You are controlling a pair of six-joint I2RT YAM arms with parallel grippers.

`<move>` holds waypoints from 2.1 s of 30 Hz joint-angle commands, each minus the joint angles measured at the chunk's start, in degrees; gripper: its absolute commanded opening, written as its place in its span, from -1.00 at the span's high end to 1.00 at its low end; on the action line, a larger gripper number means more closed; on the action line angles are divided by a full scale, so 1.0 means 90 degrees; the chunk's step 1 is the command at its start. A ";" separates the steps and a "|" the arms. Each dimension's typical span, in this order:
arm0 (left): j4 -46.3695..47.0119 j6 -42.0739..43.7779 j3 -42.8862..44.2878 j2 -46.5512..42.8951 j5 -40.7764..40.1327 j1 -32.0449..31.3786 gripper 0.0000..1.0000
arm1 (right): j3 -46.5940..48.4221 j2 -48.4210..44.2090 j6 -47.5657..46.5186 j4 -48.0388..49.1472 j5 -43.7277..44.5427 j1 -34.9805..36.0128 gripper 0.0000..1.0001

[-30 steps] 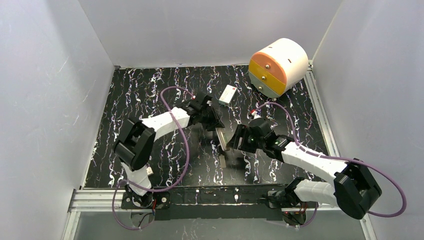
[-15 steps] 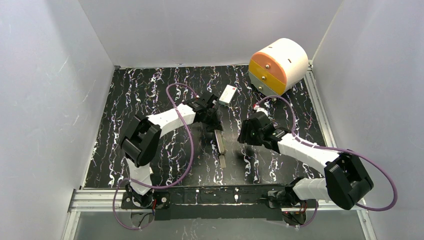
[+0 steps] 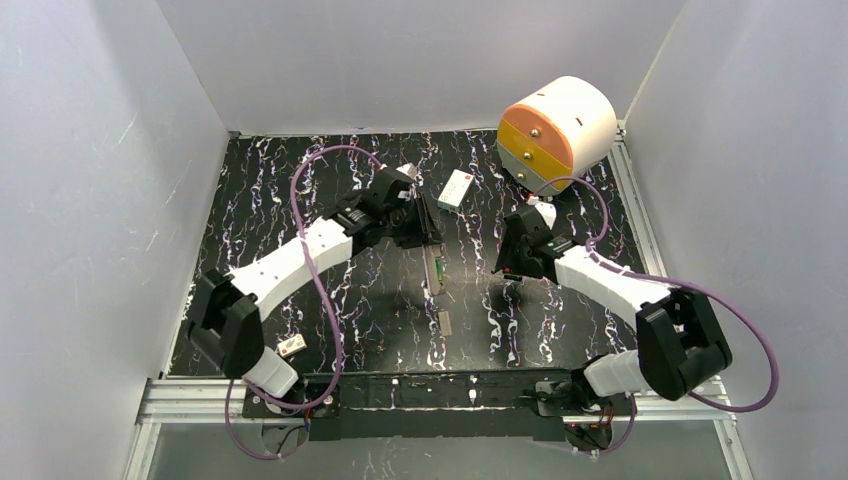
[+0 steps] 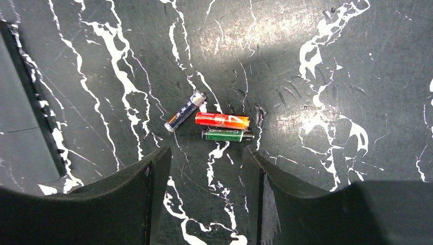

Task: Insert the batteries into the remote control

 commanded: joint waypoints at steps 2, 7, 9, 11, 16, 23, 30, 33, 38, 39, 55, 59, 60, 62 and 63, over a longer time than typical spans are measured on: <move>0.0070 0.0461 -0.0505 -0.0741 0.0120 -0.0015 1.00 | 0.0238 0.0325 -0.0324 0.0094 0.0139 0.0018 -0.24; 0.0496 0.0872 -0.0879 -0.1162 0.0530 0.0002 1.00 | 0.0603 0.0781 -0.0413 0.0108 0.0090 0.0020 -0.15; 0.0958 0.1172 -0.1121 -0.1394 0.0961 0.0005 1.00 | 0.0751 0.0983 -0.0441 0.0051 0.0182 0.0040 -0.08; 0.1461 0.1367 -0.1398 -0.1630 0.1391 0.0010 1.00 | 0.0889 0.1083 -0.0459 -0.0018 0.0368 0.0065 -0.05; 0.2080 0.1714 -0.1740 -0.1970 0.2150 0.0033 1.00 | 0.1093 0.1156 -0.0572 -0.0127 0.0488 0.0068 -0.05; 0.2238 0.1784 -0.1819 -0.2142 0.2231 0.0061 1.00 | 0.1150 0.1414 -0.0895 -0.0050 0.0068 0.0066 -0.06; 0.2294 0.1692 -0.1859 -0.2163 0.2162 0.0073 1.00 | 0.1225 0.1690 -0.1033 0.0037 -0.0216 0.0062 -0.04; 0.2287 0.1667 -0.1895 -0.2186 0.2152 0.0083 1.00 | 0.1276 0.1871 -0.0963 0.0040 -0.0231 0.0059 0.00; 0.2422 0.1528 -0.1985 -0.2191 0.2244 0.0083 1.00 | 0.1310 0.1979 -0.0695 0.0084 -0.0167 0.0065 0.06; 0.2451 0.1498 -0.2003 -0.2181 0.2274 0.0083 1.00 | 0.1322 0.2004 -0.0655 0.0096 -0.0204 0.0063 0.08; 0.1741 0.1542 -0.2241 -0.2749 0.0849 0.0098 1.00 | 0.1423 0.2199 0.1291 -0.0505 0.0316 0.0671 0.70; 0.1430 0.1505 -0.2388 -0.3081 0.0119 0.0112 1.00 | 0.0933 0.1661 0.2931 -0.0550 0.0568 0.0936 0.71; 0.1394 0.1499 -0.2417 -0.3154 0.0039 0.0115 1.00 | 0.0877 0.1587 0.3259 -0.0634 0.0611 0.1005 0.71; 0.1305 0.1480 -0.2491 -0.3289 -0.0052 0.0124 1.00 | 0.0816 0.1471 0.3908 -0.0857 0.0681 0.1151 0.70; 0.1267 0.1478 -0.2519 -0.3349 -0.0082 0.0128 1.00 | 0.0800 0.1423 0.4212 -0.0989 0.0725 0.1223 0.70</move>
